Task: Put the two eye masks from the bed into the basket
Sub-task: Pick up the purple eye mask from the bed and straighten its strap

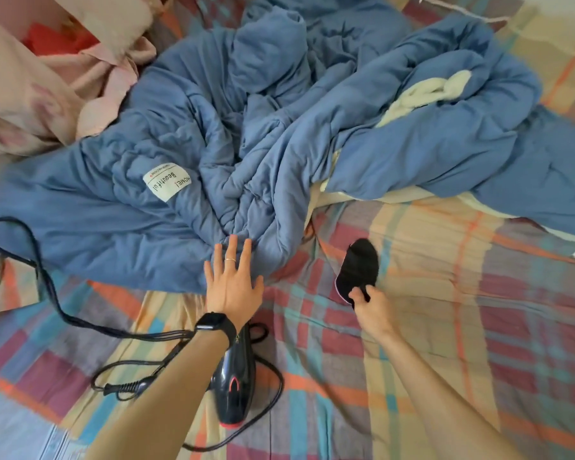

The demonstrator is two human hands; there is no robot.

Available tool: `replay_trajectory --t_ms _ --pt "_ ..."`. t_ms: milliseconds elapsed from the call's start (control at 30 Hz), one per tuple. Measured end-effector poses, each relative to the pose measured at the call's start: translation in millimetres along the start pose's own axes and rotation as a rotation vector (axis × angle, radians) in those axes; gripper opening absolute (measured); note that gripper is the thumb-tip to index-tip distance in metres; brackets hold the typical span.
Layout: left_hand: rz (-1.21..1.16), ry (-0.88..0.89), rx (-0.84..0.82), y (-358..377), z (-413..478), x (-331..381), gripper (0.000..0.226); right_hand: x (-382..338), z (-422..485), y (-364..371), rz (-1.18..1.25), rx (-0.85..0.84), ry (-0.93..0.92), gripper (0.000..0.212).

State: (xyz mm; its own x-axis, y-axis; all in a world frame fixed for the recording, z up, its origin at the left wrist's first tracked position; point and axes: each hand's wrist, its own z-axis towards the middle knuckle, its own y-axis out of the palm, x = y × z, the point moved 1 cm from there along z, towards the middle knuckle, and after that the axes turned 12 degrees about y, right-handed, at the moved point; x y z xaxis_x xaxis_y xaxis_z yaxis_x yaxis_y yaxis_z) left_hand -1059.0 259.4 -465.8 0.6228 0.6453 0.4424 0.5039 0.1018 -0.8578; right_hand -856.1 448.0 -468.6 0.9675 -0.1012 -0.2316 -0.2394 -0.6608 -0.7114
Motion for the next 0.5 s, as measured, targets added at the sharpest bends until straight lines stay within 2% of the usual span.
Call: replay_trajectory --t_ms 67,133,200,267,333,400,467,500 --pt "-0.139 0.036 0.023 -8 -26 32 0.089 4 -39 -21 0.349 -0.069 0.025 0.023" --pt "-0.461 0.028 -0.133 -15 -58 68 0.097 12 -83 -45 0.556 -0.136 0.059 0.03" --pt "-0.881 -0.098 -0.33 -20 -85 102 0.098 22 -122 -62 0.742 -0.264 0.127 0.034" --pt "-1.188 -0.271 -0.463 -23 -113 132 0.099 39 -160 -77 0.961 -0.448 0.229 0.035" --pt "-1.28 -0.344 -0.531 -25 -144 154 0.086 57 -193 -92 1.107 -0.595 0.255 0.036" --pt "-1.291 -0.332 -0.53 -32 -172 171 0.063 77 -221 -106 1.2 -0.659 0.27 0.032" --pt "-1.283 -0.263 -0.444 -39 -199 185 0.05 98 -244 -118 1.248 -0.667 0.258 0.026" --pt "-1.258 -0.225 -0.352 -44 -212 191 0.047 109 -253 -123 1.271 -0.658 0.234 0.024"
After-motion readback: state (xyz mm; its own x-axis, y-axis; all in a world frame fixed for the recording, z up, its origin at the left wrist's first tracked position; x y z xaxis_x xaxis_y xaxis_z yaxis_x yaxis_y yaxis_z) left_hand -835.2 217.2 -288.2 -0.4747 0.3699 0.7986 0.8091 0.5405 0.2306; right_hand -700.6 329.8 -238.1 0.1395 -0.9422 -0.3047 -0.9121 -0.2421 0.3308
